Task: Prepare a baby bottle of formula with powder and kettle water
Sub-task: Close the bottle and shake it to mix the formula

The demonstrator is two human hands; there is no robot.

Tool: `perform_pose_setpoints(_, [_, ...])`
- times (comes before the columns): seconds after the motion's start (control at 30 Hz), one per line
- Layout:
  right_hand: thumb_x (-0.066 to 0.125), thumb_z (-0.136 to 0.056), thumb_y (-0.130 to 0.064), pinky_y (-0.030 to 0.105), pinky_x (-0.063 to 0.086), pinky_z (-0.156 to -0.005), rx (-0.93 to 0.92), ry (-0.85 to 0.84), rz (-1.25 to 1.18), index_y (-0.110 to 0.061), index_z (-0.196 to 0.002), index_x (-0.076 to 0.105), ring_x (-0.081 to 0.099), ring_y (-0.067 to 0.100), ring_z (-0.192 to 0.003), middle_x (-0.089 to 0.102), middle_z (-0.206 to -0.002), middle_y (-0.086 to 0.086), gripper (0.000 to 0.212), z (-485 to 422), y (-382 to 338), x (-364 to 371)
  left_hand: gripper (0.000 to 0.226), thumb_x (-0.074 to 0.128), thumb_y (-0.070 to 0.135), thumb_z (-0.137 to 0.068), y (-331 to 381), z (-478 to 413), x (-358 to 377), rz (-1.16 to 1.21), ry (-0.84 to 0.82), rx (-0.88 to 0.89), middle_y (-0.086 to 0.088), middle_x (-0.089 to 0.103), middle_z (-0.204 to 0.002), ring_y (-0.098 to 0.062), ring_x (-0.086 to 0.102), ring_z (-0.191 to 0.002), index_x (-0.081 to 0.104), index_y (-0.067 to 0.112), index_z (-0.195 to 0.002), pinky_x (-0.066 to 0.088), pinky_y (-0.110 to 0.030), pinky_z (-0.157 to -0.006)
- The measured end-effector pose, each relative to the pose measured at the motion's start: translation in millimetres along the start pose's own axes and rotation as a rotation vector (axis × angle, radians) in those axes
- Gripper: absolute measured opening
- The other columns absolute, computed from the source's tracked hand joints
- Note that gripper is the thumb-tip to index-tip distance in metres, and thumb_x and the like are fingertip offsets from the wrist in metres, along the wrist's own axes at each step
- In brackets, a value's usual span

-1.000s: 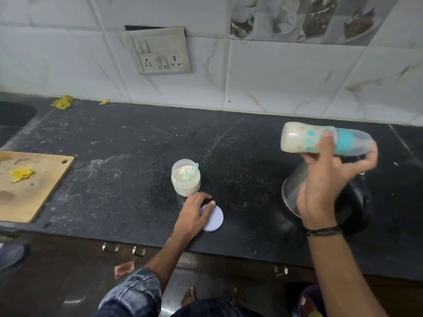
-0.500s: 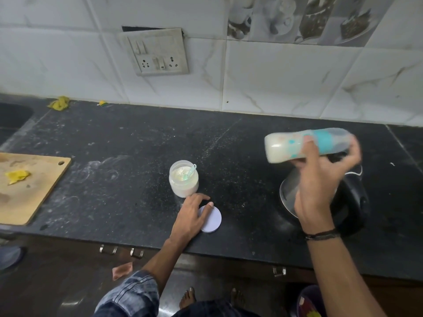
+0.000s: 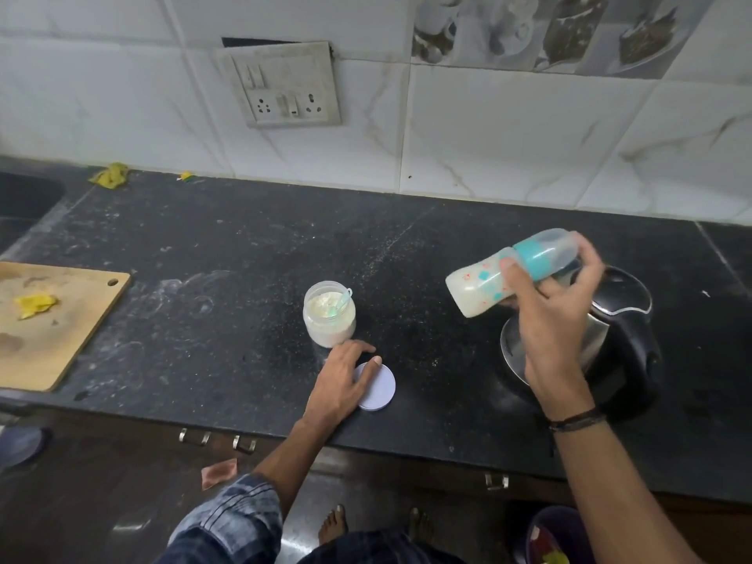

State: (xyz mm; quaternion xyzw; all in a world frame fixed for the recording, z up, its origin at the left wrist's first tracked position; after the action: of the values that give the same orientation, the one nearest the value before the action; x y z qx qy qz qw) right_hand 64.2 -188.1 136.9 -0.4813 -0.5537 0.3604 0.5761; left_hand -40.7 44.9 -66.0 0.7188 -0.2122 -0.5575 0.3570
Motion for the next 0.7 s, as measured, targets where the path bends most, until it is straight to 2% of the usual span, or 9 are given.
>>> perform_pose_setpoints(0.13, [0.081,-0.092,-0.025,0.046,0.065,-0.081,-0.116,0.186,-0.141,-0.024,-0.15,0.025,0.073,0.022,-0.116,0.063,-0.138,0.008,0.081,-5,-6,-5,0.028,0.052,0.048,-0.105,3,-1,1,-0.009,-0.002,-0.004,0.012,0.061,-0.12,-0.004,0.051,-0.116,0.064,0.026,-0.117,0.043,-0.028,-0.101])
perform_pose_setpoints(0.27, [0.079,-0.092,-0.012,0.037,0.065,-0.078,-0.023,0.013,0.013,-0.029,-0.146,0.032,0.072,0.021,-0.117,0.061,-0.14,0.005,0.073,-3,4,-4,0.03,0.051,0.048,-0.105,-1,0,1,-0.017,0.0,0.024,0.011,0.061,-0.12,-0.005,0.051,-0.116,0.064,0.025,-0.118,0.042,-0.028,-0.102])
perform_pose_setpoints(0.43, [0.081,-0.091,-0.025,0.043,0.065,-0.079,-0.117,0.184,-0.135,-0.022,-0.148,0.025,0.073,0.021,-0.116,0.062,-0.137,0.006,0.08,-11,-5,-8,0.031,0.05,0.049,-0.104,1,-1,2,-0.021,0.007,0.014,0.013,0.061,-0.119,-0.004,0.051,-0.115,0.064,0.025,-0.118,0.042,-0.027,-0.101])
perform_pose_setpoints(0.57, [0.08,-0.093,-0.011,0.035,0.065,-0.074,0.011,-0.015,0.038,-0.03,-0.145,0.035,0.074,0.02,-0.114,0.069,-0.129,-0.003,0.071,-3,4,-3,0.037,0.045,0.057,-0.103,-3,0,2,-0.02,-0.003,0.018,0.014,0.06,-0.12,-0.002,0.05,-0.115,0.063,0.027,-0.118,0.042,-0.027,-0.101])
perform_pose_setpoints(0.7, [0.08,-0.093,-0.021,0.045,0.065,-0.081,-0.09,0.183,-0.124,-0.022,-0.151,0.026,0.072,0.02,-0.118,0.057,-0.144,0.009,0.08,-4,-3,-3,0.04,0.044,0.058,-0.102,1,-2,3,-0.024,-0.004,0.004,0.013,0.06,-0.12,-0.003,0.05,-0.115,0.063,0.027,-0.118,0.042,-0.027,-0.101])
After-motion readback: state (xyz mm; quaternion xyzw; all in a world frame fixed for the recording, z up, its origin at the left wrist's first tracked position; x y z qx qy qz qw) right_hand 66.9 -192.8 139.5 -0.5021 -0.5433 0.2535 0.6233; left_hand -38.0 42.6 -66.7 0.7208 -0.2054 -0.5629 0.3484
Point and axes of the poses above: each hand's wrist, its own z-axis away from the middle knuckle, its own x-axis out of the palm, y = z × x, the point moved 1 cm from there along -z, towards the middle knuckle
